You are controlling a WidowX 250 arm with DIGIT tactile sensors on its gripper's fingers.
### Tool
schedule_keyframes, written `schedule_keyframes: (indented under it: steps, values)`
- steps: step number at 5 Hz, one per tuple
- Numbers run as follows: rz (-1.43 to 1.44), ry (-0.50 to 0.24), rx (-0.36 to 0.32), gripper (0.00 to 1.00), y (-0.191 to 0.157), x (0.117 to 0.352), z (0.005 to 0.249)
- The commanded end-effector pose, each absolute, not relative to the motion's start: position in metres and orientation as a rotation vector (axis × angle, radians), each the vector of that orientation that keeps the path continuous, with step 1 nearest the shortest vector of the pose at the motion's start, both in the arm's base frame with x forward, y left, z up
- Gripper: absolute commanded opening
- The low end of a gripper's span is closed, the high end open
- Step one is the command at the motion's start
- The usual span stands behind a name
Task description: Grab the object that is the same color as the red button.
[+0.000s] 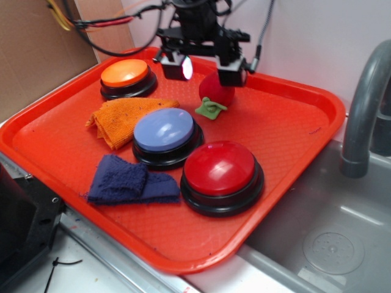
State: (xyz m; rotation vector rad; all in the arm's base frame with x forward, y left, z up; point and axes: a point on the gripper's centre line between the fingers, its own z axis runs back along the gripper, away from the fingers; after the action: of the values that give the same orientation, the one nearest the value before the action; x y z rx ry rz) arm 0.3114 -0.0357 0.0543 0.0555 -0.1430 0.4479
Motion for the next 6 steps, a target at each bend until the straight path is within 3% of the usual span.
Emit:
schedule_keyframes:
  steps: [1, 2, 4, 5, 6]
  values:
    - [0.46, -0.186, 0.06, 1.0, -0.019, 0.343, 0.045]
    - [0.479, -0.166, 0.059, 0.0, -0.016, 0.34, 0.042]
    - [0.352, -0.103, 0.083, 0.0, -0.015, 0.331, 0.067]
    - [0.292, -0.078, 0.063, 0.0, -0.009, 0.319, 0.095]
    - [0.183, -0.073, 0.025, 0.0, 0.005, 0.285, 0.143]
